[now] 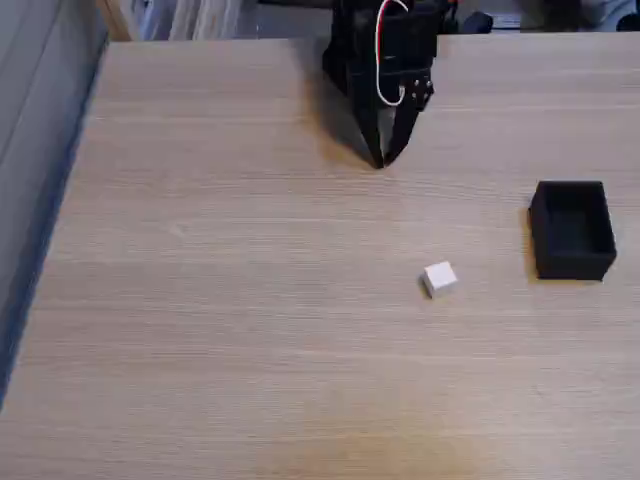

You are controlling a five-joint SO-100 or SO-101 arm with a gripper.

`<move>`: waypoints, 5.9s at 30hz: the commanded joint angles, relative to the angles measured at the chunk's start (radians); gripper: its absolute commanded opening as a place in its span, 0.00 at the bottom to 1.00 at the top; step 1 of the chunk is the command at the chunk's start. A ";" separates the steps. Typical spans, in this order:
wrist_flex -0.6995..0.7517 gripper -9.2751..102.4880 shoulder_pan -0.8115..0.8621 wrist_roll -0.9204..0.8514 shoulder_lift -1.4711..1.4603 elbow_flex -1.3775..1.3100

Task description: Pick a white block and place it in the black box.

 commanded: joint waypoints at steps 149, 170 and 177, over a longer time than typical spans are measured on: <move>-0.844 0.32 -0.006 0.132 -1.666 -0.956; -0.744 0.08 -0.009 0.100 -1.640 -0.983; -0.683 0.08 -0.052 0.095 -1.433 -0.873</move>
